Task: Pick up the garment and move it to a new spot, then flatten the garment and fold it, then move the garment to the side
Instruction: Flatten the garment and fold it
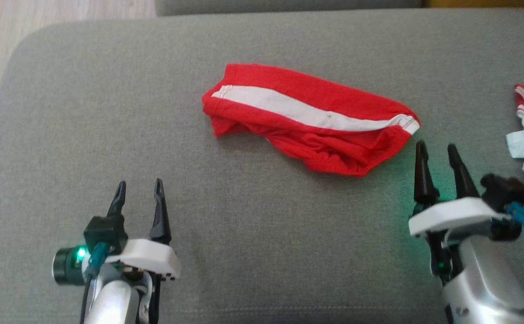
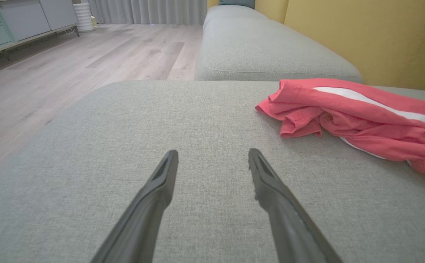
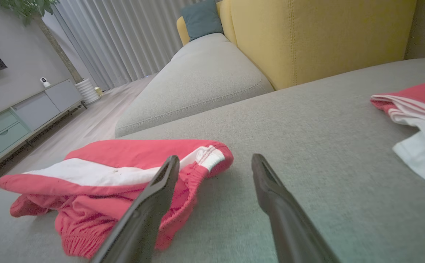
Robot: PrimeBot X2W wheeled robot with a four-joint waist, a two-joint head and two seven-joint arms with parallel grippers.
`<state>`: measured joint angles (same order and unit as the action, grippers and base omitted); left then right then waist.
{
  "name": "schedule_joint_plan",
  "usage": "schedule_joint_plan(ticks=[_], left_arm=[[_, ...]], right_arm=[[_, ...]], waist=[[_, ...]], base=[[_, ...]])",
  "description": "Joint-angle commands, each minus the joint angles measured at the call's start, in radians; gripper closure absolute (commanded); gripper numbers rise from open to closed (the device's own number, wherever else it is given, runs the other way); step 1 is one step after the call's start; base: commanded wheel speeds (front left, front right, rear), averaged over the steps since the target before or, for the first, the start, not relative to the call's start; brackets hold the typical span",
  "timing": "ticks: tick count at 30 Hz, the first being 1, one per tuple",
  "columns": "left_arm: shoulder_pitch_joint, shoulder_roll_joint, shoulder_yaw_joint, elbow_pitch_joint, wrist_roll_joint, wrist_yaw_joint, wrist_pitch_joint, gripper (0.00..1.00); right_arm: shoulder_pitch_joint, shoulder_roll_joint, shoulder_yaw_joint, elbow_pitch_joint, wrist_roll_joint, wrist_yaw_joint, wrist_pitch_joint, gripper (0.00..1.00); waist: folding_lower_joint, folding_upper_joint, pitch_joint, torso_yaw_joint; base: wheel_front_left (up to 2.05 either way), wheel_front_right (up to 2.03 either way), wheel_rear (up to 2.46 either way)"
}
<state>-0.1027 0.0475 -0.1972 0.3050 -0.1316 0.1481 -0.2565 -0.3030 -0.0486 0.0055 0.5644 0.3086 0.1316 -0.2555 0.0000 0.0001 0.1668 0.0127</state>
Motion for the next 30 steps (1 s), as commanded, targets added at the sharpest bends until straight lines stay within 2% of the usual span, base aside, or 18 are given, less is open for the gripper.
schedule_joint_plan(ticks=[1,17,19,21,22,23,25,30], left_arm=[[-0.041,0.003,0.023,-0.033,0.011,-0.002,-0.005,0.00],[-0.080,0.003,-0.009,-0.035,0.017,-0.017,-0.005,0.00],[-0.082,0.003,-0.013,-0.035,0.017,-0.018,-0.005,0.00],[-0.085,0.003,-0.018,-0.034,0.017,-0.018,-0.005,0.00],[-0.086,0.003,-0.020,-0.034,0.016,-0.018,-0.005,0.00],[-0.087,0.003,-0.021,-0.034,0.015,-0.017,-0.005,0.00],[-0.088,0.003,-0.025,-0.033,0.014,-0.017,-0.005,0.00],[-0.092,0.003,-0.026,-0.030,0.011,-0.017,-0.005,0.00]], right_arm=[[-0.041,-0.002,0.026,-0.023,0.010,-0.001,-0.006,0.00],[-0.153,-0.002,0.050,0.072,0.251,-0.001,-0.006,0.00],[-0.162,-0.002,0.058,0.070,0.265,-0.001,-0.006,0.05],[-0.167,-0.002,0.066,0.071,0.281,-0.001,-0.006,0.14],[-0.169,-0.002,0.069,0.073,0.292,-0.001,-0.006,0.24],[-0.170,-0.002,0.071,0.075,0.301,-0.001,-0.006,0.29],[-0.171,-0.002,0.076,0.081,0.309,-0.001,-0.006,0.53],[-0.172,-0.002,0.074,0.094,0.332,-0.001,-0.006,0.55]], waist=[[0.0000,-0.0001,0.025,0.012],[0.0000,-0.0001,0.102,0.036],[0.0000,-0.0001,0.106,0.037],[0.0000,-0.0001,0.108,0.037],[0.0000,-0.0001,0.110,0.037],[0.0000,-0.0001,0.111,0.037],[0.0000,-0.0001,0.111,0.038],[0.0000,-0.0001,0.113,0.038]], base=[[0.00,0.00,0.00],[0.00,0.00,0.00],[0.00,0.00,0.00],[0.00,0.00,0.00],[0.00,0.00,0.00],[0.00,0.00,0.00],[0.00,0.00,0.00],[0.00,0.00,0.00]])
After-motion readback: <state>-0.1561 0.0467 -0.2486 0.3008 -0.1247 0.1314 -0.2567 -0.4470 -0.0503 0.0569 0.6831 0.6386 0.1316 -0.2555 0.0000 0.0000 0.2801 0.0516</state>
